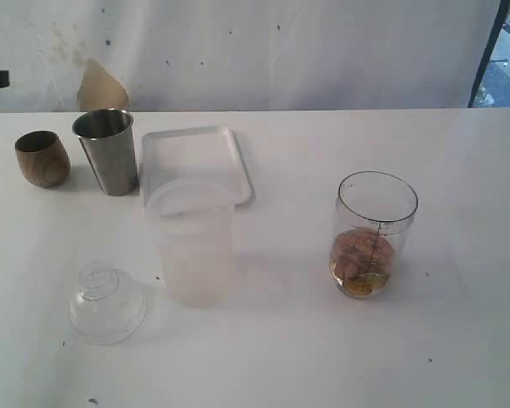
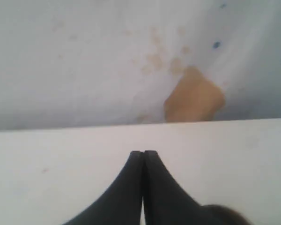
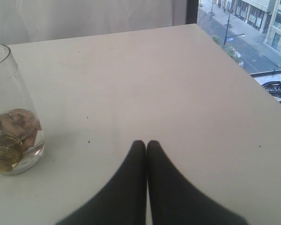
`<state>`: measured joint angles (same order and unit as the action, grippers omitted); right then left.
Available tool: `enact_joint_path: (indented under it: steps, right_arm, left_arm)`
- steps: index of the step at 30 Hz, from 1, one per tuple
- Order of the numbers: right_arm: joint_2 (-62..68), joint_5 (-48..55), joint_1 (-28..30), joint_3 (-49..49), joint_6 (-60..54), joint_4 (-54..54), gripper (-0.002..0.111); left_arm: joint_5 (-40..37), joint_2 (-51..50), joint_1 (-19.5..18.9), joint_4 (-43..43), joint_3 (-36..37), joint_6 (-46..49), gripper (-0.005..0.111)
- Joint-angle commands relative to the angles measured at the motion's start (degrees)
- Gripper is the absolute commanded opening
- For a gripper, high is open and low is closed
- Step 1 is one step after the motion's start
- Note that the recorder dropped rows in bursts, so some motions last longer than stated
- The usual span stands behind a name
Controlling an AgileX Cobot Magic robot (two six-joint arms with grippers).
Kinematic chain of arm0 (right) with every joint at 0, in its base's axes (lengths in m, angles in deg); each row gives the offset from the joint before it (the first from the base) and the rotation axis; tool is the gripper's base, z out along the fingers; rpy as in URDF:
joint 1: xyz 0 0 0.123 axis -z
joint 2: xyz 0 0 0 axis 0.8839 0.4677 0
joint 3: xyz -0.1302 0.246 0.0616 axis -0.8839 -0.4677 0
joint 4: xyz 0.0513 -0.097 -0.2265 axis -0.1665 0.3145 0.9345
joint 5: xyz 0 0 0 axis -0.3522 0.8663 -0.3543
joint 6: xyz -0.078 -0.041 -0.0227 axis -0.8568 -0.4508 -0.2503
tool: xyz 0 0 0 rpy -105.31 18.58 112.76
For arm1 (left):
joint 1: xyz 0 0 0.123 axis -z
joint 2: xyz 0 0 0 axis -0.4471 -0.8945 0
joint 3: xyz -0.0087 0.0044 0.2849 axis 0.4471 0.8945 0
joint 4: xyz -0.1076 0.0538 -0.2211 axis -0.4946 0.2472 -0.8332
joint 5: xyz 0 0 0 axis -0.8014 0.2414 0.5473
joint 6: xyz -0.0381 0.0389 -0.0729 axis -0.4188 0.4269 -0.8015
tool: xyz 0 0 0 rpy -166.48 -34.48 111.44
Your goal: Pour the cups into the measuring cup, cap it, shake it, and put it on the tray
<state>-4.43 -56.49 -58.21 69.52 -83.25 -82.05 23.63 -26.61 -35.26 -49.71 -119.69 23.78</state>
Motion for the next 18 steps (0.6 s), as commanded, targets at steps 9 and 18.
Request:
enact_joint_path:
  steps: [9, 18]
  right_arm:
    - [-0.27, -0.31, -0.19, -0.08, 0.25, 0.2, 0.0]
    - [-0.27, -0.31, -0.19, -0.08, 0.25, 0.2, 0.0]
  left_arm:
    - [-28.51, -17.28, -5.69, -20.7, -13.79, 8.42, 0.0]
    - [-42.35, -23.16, -5.43, -89.07, -21.85, 74.74, 0.0]
